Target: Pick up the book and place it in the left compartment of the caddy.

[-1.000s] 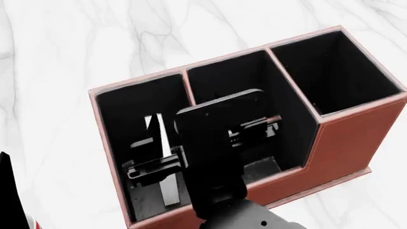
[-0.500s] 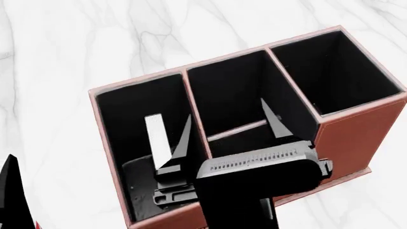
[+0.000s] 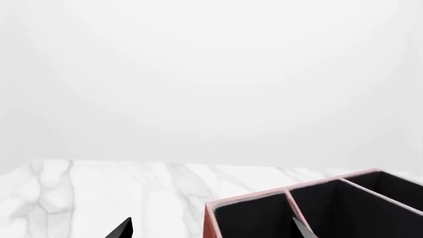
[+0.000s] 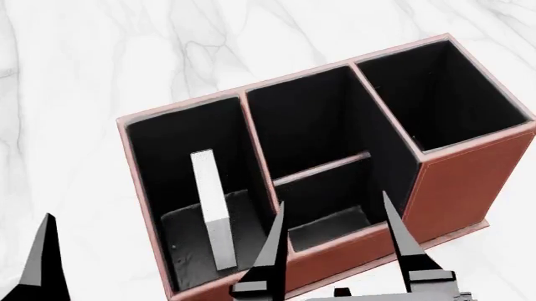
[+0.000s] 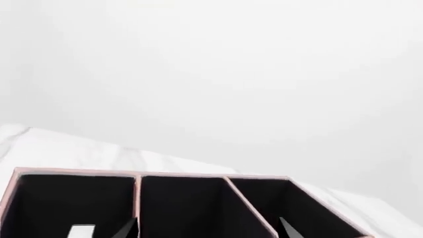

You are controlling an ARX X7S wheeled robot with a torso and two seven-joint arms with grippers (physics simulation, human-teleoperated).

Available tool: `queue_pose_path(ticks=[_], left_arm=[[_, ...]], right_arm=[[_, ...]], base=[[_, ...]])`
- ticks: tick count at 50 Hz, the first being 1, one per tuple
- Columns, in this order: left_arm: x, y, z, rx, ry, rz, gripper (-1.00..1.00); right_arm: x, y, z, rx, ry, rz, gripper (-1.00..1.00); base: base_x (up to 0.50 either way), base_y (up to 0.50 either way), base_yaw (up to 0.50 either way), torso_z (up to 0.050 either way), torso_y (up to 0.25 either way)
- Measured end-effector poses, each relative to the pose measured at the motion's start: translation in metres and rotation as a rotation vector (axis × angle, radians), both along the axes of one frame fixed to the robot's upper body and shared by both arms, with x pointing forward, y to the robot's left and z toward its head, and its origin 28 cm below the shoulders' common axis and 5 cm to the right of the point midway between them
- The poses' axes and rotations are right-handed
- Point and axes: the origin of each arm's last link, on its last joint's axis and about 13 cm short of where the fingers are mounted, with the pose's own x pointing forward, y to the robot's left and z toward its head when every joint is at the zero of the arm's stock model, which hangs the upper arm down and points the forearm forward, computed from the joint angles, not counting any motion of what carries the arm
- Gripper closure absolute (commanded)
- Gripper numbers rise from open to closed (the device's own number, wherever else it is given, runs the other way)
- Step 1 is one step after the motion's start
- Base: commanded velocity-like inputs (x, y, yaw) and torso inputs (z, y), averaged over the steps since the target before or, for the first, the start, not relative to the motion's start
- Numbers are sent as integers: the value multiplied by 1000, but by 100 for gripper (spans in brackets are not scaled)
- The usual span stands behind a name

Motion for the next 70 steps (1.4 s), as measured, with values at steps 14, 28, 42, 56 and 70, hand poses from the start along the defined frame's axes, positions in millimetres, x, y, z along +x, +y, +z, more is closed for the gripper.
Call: queue_pose_path(ticks=[14, 28, 42, 56, 70], left_arm=[[-1, 6, 4, 5, -13, 27, -100], [-2, 15, 7, 0, -23, 66, -100], [-4, 28, 5, -12, -31, 125, -100], [-9, 43, 8, -30, -47, 193, -100], [-14, 55, 12, -47, -61, 248, -100]], right_arm=[[-6, -12, -2, 31, -1, -62, -100], [-9, -26, -1, 61, -4, -125, -100], [-15, -42, 2, 94, -13, -195, -100], [-21, -53, 4, 115, -23, -245, -100], [-28, -64, 8, 132, -38, -295, -100]], base=[[0, 0, 0, 0, 0], [0, 0, 0, 0, 0], [0, 0, 0, 0, 0], [0, 0, 0, 0, 0], [0, 0, 0, 0, 0]])
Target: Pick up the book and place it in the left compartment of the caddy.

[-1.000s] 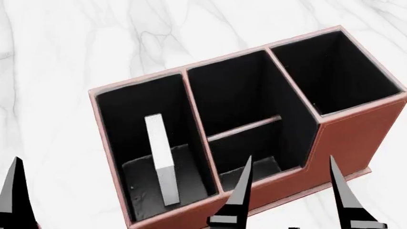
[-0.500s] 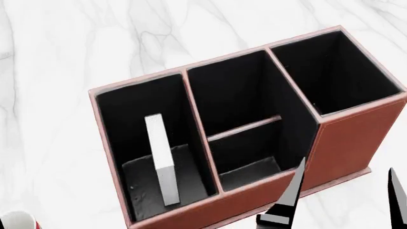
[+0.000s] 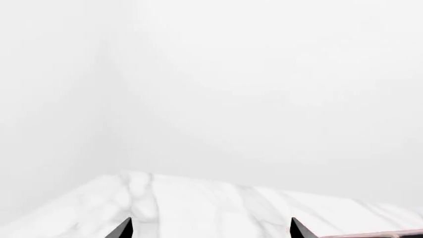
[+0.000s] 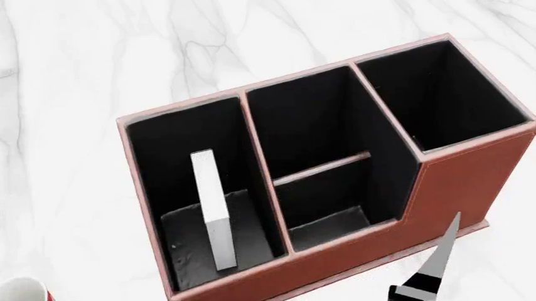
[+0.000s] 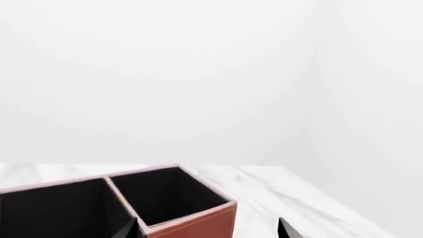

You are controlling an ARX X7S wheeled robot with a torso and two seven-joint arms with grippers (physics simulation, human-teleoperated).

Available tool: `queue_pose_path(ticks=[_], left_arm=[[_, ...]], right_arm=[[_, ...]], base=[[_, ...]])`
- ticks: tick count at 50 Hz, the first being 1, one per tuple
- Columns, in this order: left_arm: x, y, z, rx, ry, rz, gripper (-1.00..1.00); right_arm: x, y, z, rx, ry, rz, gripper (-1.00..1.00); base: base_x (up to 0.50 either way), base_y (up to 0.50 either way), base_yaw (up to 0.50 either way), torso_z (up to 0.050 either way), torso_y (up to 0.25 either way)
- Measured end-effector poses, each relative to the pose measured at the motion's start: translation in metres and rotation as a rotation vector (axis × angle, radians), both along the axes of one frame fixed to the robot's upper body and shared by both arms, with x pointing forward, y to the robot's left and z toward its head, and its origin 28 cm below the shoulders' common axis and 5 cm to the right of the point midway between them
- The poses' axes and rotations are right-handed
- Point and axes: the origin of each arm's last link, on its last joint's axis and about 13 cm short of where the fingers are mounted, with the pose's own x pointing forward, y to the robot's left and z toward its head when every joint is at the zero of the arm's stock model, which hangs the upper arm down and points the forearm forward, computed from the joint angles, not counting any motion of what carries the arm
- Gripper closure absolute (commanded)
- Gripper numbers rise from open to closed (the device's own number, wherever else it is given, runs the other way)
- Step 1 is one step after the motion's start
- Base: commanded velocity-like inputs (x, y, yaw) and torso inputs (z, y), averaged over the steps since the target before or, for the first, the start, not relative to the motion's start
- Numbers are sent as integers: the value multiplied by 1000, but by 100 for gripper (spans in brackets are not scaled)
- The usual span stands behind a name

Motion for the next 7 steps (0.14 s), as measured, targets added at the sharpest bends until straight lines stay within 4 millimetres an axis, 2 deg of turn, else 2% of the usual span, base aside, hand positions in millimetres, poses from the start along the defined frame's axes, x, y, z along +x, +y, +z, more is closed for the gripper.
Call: queue_pose_path(ticks=[7], left_arm=[[-3, 6, 2, -9, -8, 27, -100]], right_arm=[[-4, -6, 2, 8, -8, -28, -100]], base=[[0, 0, 0, 0, 0]])
